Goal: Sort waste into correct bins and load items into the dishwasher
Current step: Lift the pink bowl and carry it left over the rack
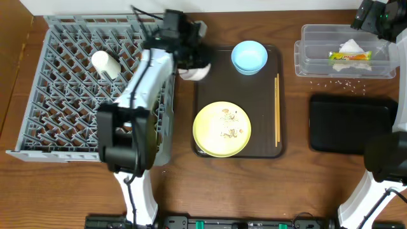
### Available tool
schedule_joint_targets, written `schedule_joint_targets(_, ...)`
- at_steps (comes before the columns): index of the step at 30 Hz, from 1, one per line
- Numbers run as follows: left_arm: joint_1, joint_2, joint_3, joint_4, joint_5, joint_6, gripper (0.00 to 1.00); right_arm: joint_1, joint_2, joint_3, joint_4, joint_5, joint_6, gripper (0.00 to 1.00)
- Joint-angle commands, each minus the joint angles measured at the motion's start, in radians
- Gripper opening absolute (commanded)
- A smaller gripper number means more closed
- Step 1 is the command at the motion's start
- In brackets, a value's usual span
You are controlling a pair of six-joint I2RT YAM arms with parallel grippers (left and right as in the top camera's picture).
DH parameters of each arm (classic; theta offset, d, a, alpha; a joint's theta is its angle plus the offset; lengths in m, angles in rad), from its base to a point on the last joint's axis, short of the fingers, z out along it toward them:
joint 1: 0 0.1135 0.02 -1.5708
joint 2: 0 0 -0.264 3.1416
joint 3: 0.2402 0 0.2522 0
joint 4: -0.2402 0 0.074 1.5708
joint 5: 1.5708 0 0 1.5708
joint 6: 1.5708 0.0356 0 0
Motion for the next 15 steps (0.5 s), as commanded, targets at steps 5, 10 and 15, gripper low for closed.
schedule_joint_targets(5, 0.064, -0.180, 0.005, 0.009, 0.090, -0.010, 0.08, -0.003, 0.001, -0.004, -0.001, 0.004, -0.007, 0.99)
schedule_joint_targets(10, 0.172, -0.254, 0.005, 0.009, 0.099, -0.089, 0.07, -0.003, 0.001, -0.004, -0.001, 0.004, -0.007, 0.99)
schedule_joint_targets(15, 0.417, -0.248, 0.005, 0.009, 0.380, -0.133, 0.07, -0.003, 0.001, -0.004, -0.001, 0.004, -0.007, 0.99)
